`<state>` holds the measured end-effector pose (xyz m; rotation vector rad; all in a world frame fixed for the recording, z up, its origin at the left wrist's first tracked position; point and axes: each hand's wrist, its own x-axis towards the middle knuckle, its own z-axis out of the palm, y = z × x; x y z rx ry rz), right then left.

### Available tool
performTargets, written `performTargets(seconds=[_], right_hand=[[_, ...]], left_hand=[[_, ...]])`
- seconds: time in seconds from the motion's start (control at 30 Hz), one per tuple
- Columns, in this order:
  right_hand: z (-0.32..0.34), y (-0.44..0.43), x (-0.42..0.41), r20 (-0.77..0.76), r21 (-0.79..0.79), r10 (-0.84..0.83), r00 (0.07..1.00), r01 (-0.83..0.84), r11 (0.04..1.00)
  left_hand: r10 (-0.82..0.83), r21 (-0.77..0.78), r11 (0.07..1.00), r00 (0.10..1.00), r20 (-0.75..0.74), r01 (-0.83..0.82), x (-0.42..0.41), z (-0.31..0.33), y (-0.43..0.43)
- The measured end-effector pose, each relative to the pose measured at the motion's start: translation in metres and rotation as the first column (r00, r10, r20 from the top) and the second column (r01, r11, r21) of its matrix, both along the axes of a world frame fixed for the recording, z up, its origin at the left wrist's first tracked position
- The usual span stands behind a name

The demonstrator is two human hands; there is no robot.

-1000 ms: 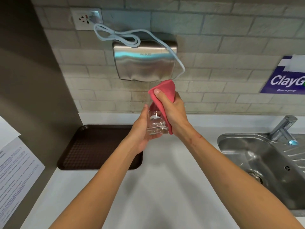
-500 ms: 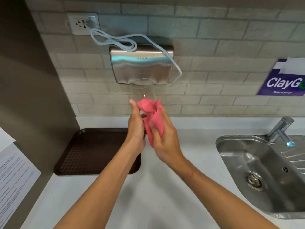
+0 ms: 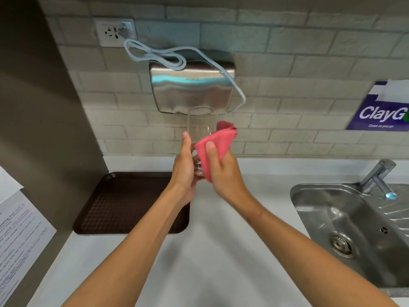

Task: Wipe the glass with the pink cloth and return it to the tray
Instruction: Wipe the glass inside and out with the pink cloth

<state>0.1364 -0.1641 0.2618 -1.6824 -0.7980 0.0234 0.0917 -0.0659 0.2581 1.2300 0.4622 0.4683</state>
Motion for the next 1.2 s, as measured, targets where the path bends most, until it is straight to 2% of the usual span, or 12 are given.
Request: performTargets(seconds=[0.1, 0.2, 0.27, 0.37, 0.43, 0.6, 0.73, 0.87, 0.97, 1.03, 1.1, 1.2], right_hand=[[-0.014, 0.002, -0.016, 0.197, -0.145, -0.021, 0.980, 0.050, 0.988], [0.005, 0.014, -0.008, 0.253, -0.152, -0.096, 0.963, 0.138, 0.979], [0.024, 0.018, 0.010, 0.163, -0.092, -0.050, 0.985, 0.066, 0.994], [0.037, 0.016, 0.030, -0.147, 0.097, 0.012, 0.989, 0.002, 0.995], [0.029, 0.014, 0.024, -0.215, 0.069, 0.009, 0.977, 0.006, 0.998], [-0.008, 0.007, -0.016, 0.003, -0.041, -0.067, 0.998, 0.067, 0.997], [0.005, 0.013, -0.013, 0.161, -0.055, -0.162, 0.974, 0.173, 0.983], [0.037, 0.012, 0.016, -0.080, 0.126, 0.006, 0.997, 0.004, 0.992], [0.041, 0.010, 0.023, -0.228, 0.205, 0.083, 0.970, -0.035, 0.978], [0.038, 0.013, 0.027, -0.339, 0.257, 0.093, 0.936, -0.003, 0.966], [0.037, 0.015, 0.029, -0.361, 0.277, 0.038, 0.932, 0.068, 0.959], [0.036, 0.018, 0.029, -0.220, 0.228, -0.140, 0.966, 0.190, 0.955]], left_hand=[[-0.020, 0.002, 1.000, 0.999, -0.044, 0.020, -0.002, -0.005, 0.003], [-0.049, -0.021, 0.999, 0.999, -0.021, 0.048, -0.001, -0.009, -0.005], [-0.055, -0.042, 0.998, 0.998, 0.006, 0.056, -0.002, -0.010, -0.008], [-0.096, -0.051, 0.994, 0.995, 0.023, 0.097, -0.005, -0.006, -0.006], [-0.100, -0.056, 0.993, 0.994, 0.040, 0.102, -0.005, -0.006, 0.000], [-0.040, -0.031, 0.999, 0.998, 0.040, 0.041, -0.008, -0.011, 0.006], [-0.071, -0.023, 0.997, 0.995, 0.073, 0.073, -0.007, -0.013, 0.002], [-0.158, -0.078, 0.982, 0.973, 0.170, 0.173, -0.002, -0.012, 0.004], [-0.280, -0.156, 0.936, 0.936, 0.214, 0.315, -0.003, -0.010, 0.008], [-0.309, -0.123, 0.934, 0.931, 0.194, 0.336, -0.003, -0.009, 0.011], [-0.225, -0.007, 0.974, 0.969, 0.105, 0.227, -0.001, -0.007, 0.009], [0.065, 0.247, 0.967, 0.998, 0.021, -0.068, 0.004, -0.007, -0.001]])
